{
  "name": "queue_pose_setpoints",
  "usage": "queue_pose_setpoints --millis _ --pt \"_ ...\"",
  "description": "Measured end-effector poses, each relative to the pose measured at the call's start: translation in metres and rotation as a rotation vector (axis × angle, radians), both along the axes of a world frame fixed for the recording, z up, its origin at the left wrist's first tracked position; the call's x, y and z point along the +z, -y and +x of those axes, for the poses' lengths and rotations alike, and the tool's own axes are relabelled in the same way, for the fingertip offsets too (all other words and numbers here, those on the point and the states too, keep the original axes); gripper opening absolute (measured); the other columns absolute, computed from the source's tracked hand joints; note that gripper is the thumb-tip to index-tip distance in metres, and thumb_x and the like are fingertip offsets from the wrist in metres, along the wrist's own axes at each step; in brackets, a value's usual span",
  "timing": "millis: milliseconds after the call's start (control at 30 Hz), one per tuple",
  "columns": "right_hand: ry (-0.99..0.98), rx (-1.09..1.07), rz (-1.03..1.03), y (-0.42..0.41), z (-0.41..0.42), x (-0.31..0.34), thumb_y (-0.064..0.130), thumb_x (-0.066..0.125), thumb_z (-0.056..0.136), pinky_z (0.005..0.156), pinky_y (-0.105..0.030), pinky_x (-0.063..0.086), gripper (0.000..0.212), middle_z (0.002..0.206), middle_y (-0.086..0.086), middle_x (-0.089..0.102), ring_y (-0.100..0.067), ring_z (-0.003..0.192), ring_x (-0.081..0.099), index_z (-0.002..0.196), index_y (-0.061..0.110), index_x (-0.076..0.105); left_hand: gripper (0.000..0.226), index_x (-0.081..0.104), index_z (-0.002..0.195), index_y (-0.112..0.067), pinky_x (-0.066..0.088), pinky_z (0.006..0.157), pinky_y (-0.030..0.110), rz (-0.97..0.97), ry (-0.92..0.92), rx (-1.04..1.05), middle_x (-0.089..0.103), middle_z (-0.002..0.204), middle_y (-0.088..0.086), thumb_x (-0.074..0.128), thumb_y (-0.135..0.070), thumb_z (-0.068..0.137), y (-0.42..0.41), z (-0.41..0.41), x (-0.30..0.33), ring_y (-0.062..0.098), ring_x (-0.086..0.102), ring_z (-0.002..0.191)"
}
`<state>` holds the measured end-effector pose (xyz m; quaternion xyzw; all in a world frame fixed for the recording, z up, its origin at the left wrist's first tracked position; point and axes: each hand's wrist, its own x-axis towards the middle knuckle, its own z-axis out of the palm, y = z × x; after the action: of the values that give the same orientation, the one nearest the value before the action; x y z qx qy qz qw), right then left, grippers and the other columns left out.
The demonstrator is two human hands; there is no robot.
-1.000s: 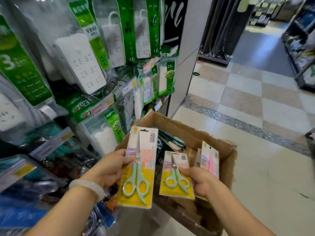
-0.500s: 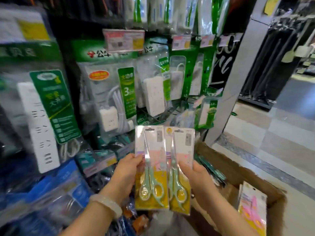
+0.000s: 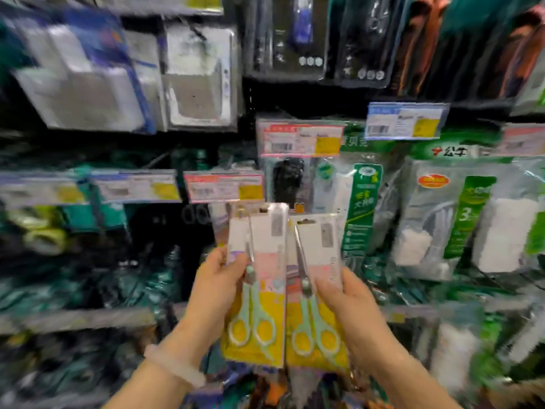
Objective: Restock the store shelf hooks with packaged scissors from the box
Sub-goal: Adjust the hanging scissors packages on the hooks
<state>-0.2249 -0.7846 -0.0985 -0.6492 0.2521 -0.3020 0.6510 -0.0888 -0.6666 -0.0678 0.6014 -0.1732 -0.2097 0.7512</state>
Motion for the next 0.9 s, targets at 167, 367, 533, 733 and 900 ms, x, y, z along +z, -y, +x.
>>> queue_pose_setpoints --millis 167,367,533,733,900 --pt "0.035 0.034 -0.068 -0.035 0.061 0.014 0.031 0.062 0.087 0.079 -0.041 0.051 0.018 0.090 -0.017 0.071 -0.022 0.083 0.062 0.084 0.014 0.066 0.012 0.058 0.075 -0.010 0.046 0.066 0.032 0.014 0.078 0.148 0.063 0.069 0.011 0.059 -0.006 0.086 -0.052 0.029 0.005 0.021 0.056 0.065" --pt "0.107 0.036 -0.217 -0.051 0.090 0.035 0.023 0.054 0.092 0.072 -0.031 0.049 0.013 0.084 -0.002 0.069 -0.011 0.077 0.060 0.083 0.022 0.063 0.009 0.057 0.083 -0.005 0.049 0.067 0.036 -0.029 0.136 0.202 0.066 0.075 0.011 0.066 -0.007 0.082 -0.073 0.039 0.013 0.021 0.062 0.067" --pt "0.130 0.023 -0.109 -0.046 0.107 0.044 0.024 0.053 0.093 0.083 -0.041 0.052 0.015 0.087 -0.001 0.069 -0.018 0.085 0.063 0.083 0.025 0.064 0.011 0.057 0.086 -0.009 0.054 0.073 0.041 -0.018 0.131 0.183 0.069 0.087 0.014 0.067 -0.011 0.083 -0.075 0.049 0.013 0.027 0.067 0.080" --pt "0.137 -0.012 -0.024 -0.048 0.117 0.039 0.025 0.054 0.093 0.090 -0.048 0.052 0.013 0.098 -0.009 0.071 -0.031 0.099 0.065 0.089 0.025 0.066 0.010 0.056 0.082 -0.011 0.053 0.066 0.035 0.010 0.141 0.191 0.068 0.081 0.008 0.066 -0.010 0.084 -0.075 0.055 0.007 0.023 0.066 0.075" --pt "0.221 -0.028 0.055 -0.049 0.118 0.035 0.021 0.052 0.094 0.074 -0.035 0.056 0.015 0.084 -0.003 0.071 -0.019 0.081 0.067 0.088 0.020 0.066 0.008 0.057 0.086 -0.009 0.056 0.072 0.041 0.021 0.130 0.158 0.070 0.085 0.011 0.066 -0.011 0.085 -0.080 0.057 0.005 0.023 0.068 0.076"
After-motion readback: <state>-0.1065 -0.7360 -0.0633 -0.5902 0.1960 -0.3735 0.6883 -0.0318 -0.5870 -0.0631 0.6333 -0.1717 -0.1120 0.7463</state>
